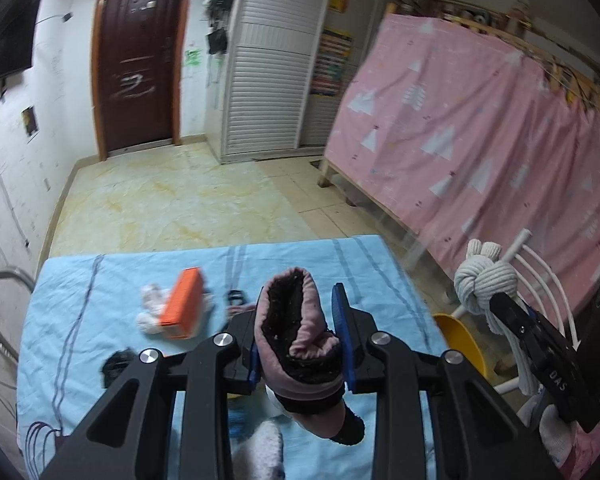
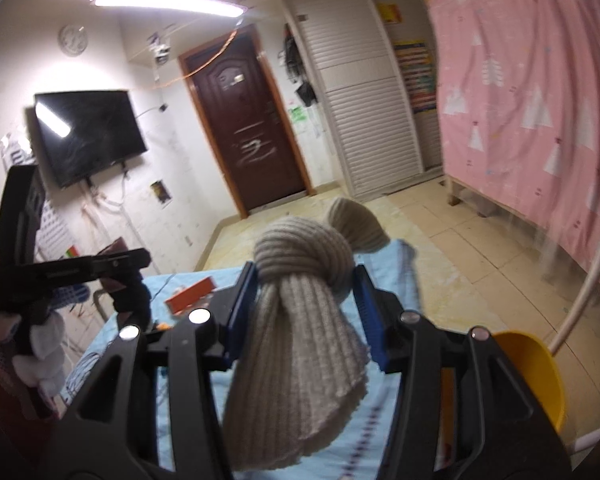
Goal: Collect trash
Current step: 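Carry the scarf and glove over the yellow bin and open both tools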
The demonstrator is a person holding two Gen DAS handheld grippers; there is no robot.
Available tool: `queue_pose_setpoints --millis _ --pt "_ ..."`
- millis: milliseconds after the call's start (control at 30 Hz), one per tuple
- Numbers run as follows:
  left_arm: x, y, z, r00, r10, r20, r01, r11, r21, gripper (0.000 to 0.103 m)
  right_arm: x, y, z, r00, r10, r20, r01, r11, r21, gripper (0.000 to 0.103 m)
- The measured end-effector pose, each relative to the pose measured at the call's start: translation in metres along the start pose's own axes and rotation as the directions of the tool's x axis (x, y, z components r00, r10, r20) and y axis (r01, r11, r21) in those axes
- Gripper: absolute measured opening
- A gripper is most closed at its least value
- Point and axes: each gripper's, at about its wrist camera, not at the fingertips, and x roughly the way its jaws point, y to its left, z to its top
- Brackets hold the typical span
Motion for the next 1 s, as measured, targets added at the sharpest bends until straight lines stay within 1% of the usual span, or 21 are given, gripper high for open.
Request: queue_pose_setpoints --millis 133,233,367,467,500,567,600,767,900,967,1000 --pt "0.010 -0.040 0.005 0.999 -0.044 -0.020 0.044 0.998 0.046 0.021 -0.015 -0.029 -0.003 0.999 -0.044 0.011 0.044 0.998 0.041 0.048" --pt "0.018 -0.067 0.006 0.997 -0.068 -0.031 0.070 0.994 0.080 0.021 -0.024 -0.050 -0.006 0.996 -0.092 0.012 0.091 0.994 0.060 0.048" --pt "0.030 -0.110 0.005 0.993 -0.108 -0.054 0.115 0.985 0.132 0.021 -0.037 -0.083 -0.012 0.987 -0.159 0.012 0.157 0.983 0.094 0.048" --pt "0.038 -0.141 0.002 0.988 -0.138 -0.070 0.148 0.975 0.163 0.021 -0.038 -0.098 -0.017 0.979 -0.205 -0.001 0.204 0.973 0.108 0.048" --pt "0.041 -0.150 0.002 0.986 -0.149 -0.074 0.160 0.972 0.171 0.021 -0.037 -0.104 -0.019 0.975 -0.220 -0.013 0.220 0.969 0.113 0.049" --pt "0.047 -0.164 0.000 0.982 -0.170 -0.084 0.183 0.966 0.180 0.021 -0.035 -0.112 -0.022 0.971 -0.238 -0.028 0.239 0.963 0.121 0.070" --pt "0.051 -0.171 0.000 0.980 -0.180 -0.088 0.193 0.964 0.184 0.021 -0.036 -0.117 -0.023 0.968 -0.249 -0.025 0.250 0.960 0.129 0.072" --pt "0.071 -0.204 -0.004 0.971 -0.205 -0.119 0.226 0.952 0.204 0.021 -0.044 -0.136 -0.024 0.961 -0.277 -0.001 0.273 0.947 0.167 0.074" --pt "0.084 -0.227 -0.009 0.963 -0.230 -0.138 0.256 0.942 0.219 0.021 -0.057 -0.157 -0.023 0.951 -0.308 0.027 0.294 0.929 0.227 0.074" --pt "0.089 -0.238 -0.012 0.961 -0.241 -0.138 0.268 0.934 0.234 0.021 -0.064 -0.166 -0.022 0.946 -0.320 0.041 0.300 0.918 0.259 0.074" --pt "0.090 -0.244 -0.013 0.962 -0.239 -0.129 0.265 0.932 0.246 0.021 -0.066 -0.168 -0.021 0.945 -0.325 0.046 0.302 0.915 0.267 0.074"
